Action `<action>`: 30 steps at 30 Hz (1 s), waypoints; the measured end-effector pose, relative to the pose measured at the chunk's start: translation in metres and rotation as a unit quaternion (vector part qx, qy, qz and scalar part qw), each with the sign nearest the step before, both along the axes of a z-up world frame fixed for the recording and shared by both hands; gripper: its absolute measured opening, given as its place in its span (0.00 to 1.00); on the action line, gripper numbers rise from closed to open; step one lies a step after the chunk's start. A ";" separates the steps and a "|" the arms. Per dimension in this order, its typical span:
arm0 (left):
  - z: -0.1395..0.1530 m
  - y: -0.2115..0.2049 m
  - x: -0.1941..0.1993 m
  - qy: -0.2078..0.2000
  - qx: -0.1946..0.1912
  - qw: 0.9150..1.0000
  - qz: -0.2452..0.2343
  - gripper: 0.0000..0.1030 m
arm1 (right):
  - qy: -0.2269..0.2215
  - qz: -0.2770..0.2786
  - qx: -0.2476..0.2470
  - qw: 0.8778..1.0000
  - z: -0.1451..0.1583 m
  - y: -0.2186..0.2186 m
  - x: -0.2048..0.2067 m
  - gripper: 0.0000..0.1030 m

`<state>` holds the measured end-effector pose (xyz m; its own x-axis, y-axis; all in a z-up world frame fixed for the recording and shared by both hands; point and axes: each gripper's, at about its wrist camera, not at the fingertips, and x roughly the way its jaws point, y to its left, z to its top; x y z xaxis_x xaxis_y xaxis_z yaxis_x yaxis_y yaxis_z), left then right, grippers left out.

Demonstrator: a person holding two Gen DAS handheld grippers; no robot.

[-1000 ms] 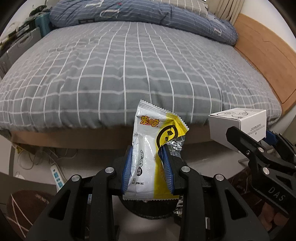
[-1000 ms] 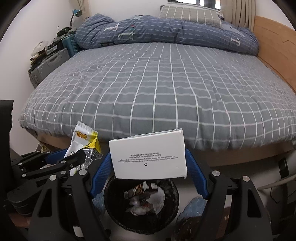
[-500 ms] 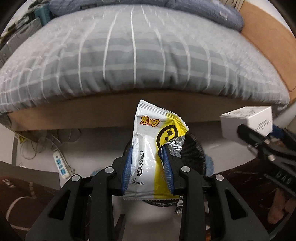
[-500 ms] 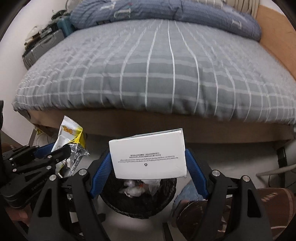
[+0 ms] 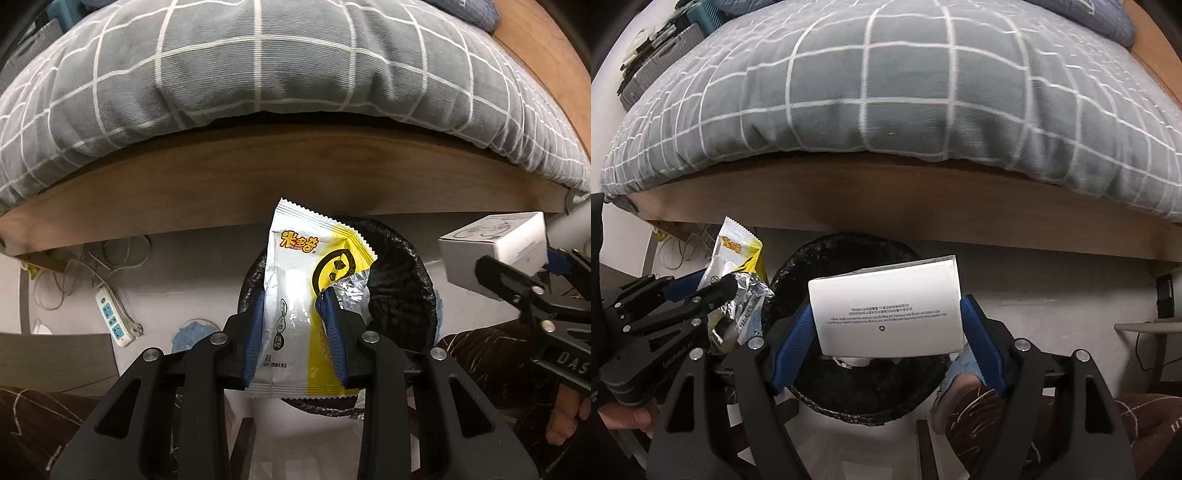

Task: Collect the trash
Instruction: 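Open the right tool then the left tool to drop both into the wastebasket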

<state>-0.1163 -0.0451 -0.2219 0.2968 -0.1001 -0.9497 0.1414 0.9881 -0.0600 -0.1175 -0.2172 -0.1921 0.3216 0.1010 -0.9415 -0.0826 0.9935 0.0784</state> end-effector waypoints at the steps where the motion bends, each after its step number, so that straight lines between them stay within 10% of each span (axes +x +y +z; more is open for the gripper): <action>1: -0.001 0.002 0.000 0.000 0.001 1.000 0.002 0.30 | 0.001 0.004 0.001 1.000 -0.001 0.004 0.000 0.72; 15: 0.007 0.029 -0.002 -0.008 -0.002 0.999 0.033 0.30 | 0.003 0.044 -0.023 0.999 -0.007 0.041 0.001 0.80; 30: 0.010 -0.021 0.000 -0.002 -0.014 1.000 -0.010 0.30 | -0.024 -0.014 -0.038 0.999 0.010 -0.020 -0.010 0.93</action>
<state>-0.1164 -0.0663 -0.2120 0.2981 -0.1322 -0.9453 0.1607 0.9832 -0.0868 -0.1276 -0.2371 -0.1822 0.3682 0.0200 -0.9295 -0.0574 0.9983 -0.0012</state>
